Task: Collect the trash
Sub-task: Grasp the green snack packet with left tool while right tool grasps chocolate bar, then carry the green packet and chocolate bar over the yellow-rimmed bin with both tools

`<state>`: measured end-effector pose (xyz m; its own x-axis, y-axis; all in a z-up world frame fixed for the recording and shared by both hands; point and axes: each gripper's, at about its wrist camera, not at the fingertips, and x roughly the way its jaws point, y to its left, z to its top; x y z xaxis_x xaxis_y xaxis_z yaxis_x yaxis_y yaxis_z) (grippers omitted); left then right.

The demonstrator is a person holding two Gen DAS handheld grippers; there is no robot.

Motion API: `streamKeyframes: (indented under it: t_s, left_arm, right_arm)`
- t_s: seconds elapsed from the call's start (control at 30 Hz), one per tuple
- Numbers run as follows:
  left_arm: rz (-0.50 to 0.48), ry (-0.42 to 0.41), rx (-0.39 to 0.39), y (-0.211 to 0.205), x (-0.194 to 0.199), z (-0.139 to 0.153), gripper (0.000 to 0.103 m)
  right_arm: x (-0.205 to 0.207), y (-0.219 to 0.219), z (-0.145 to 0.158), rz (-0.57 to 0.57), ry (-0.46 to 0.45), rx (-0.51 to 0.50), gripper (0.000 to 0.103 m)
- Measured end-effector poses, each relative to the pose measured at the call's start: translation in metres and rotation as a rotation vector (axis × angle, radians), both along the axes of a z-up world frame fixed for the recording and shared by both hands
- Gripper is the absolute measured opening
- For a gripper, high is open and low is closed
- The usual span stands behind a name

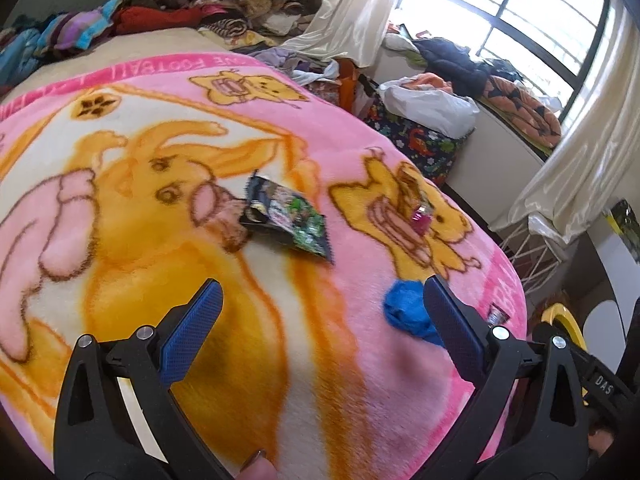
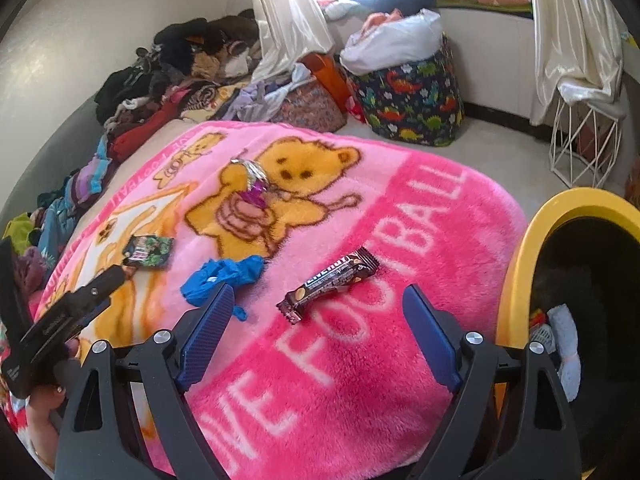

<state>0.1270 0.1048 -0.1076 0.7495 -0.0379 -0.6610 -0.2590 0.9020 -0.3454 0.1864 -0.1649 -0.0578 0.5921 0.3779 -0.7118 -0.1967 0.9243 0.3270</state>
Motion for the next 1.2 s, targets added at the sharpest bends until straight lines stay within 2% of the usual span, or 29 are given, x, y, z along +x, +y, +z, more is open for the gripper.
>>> streamKeyframes:
  t_s: [0.13,0.27,0.33,0.4,0.43,0.5,0.53,0.57,0.8,1.2]
  left_arm:
    - [0.047,0.001,-0.052,0.019,0.009,-0.008,0.092]
    - [0.1,0.005,-0.108,0.036,0.024,-0.017,0.085]
    - [0.122,0.003,-0.129,0.042,0.033,-0.021,0.081]
    - [0.137,0.004,-0.141,0.047,0.039,-0.024,0.071]
    - [0.148,0.006,-0.147,0.049,0.042,-0.025,0.066]
    - [0.164,0.01,-0.15,0.052,0.045,-0.028,0.044]
    - [0.168,0.016,-0.145,0.053,0.046,-0.029,0.035]
    - [0.164,0.016,-0.148,0.054,0.046,-0.03,0.022]
    - [0.092,-0.016,-0.151,0.042,0.03,-0.024,0.009]
    - [-0.059,-0.118,-0.07,-0.014,-0.002,0.019,0.008]
  right_arm:
    - [0.018,0.003,-0.013,-0.016,0.06,0.01,0.08]
    - [0.034,0.01,-0.029,-0.024,0.123,0.021,0.069]
    - [0.038,0.014,-0.036,-0.021,0.143,0.019,0.057]
    - [0.041,0.016,-0.043,-0.01,0.166,0.022,0.022]
    - [0.041,0.015,-0.043,-0.005,0.166,0.029,0.017]
    - [0.037,0.014,-0.04,0.009,0.149,0.042,0.017]
    - [0.035,0.015,-0.038,0.016,0.138,0.047,0.017]
    - [0.033,0.014,-0.036,0.02,0.127,0.049,0.016]
    - [0.009,0.014,-0.013,0.071,0.026,0.066,0.016]
    - [-0.031,-0.004,0.018,0.114,-0.077,0.058,0.016]
